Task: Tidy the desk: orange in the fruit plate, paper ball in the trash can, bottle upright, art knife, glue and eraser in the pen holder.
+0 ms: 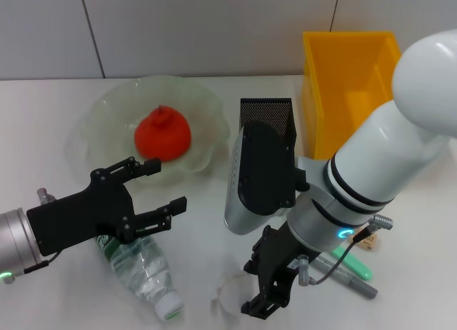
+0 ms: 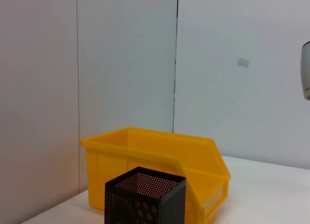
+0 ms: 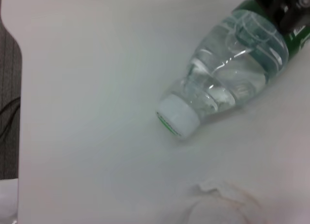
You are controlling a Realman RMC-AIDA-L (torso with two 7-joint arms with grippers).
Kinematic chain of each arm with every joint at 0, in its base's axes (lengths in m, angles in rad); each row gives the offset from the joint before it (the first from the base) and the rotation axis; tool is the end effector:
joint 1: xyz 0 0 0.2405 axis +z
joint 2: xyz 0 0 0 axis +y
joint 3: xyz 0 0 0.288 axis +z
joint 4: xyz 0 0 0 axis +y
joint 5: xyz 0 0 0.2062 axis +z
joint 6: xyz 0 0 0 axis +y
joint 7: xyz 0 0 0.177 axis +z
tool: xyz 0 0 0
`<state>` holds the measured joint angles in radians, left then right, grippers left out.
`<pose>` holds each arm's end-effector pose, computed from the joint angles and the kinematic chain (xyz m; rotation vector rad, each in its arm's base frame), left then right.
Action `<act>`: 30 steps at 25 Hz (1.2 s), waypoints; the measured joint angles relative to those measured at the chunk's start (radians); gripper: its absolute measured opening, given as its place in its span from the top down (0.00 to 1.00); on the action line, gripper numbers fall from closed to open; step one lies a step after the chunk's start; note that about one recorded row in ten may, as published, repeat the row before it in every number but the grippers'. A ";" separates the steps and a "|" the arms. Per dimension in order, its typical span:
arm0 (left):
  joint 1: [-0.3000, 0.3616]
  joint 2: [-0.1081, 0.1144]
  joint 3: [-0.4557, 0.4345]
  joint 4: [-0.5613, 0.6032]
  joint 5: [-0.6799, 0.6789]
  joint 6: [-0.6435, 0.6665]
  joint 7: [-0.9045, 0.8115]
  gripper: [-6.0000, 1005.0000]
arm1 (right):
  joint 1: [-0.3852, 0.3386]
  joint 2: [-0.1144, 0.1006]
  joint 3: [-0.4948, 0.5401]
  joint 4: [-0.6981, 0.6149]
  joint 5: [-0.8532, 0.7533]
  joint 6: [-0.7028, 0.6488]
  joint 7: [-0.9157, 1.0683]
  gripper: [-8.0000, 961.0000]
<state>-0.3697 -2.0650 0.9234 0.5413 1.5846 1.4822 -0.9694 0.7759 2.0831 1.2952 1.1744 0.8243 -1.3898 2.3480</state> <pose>-0.2905 0.3226 -0.0511 -2.5425 -0.3347 -0.8335 0.1518 0.3347 -0.1476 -3.0595 0.2066 -0.6258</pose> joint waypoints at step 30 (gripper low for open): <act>0.001 -0.001 0.000 -0.006 0.000 0.005 0.005 0.19 | -0.075 -0.006 0.440 0.205 -0.043 -0.009 0.005 0.56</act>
<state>-0.3683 -2.0663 0.9234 0.5353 1.5845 1.4873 -0.9645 0.7006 2.0770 1.7356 1.3792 0.7811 -1.3989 2.3529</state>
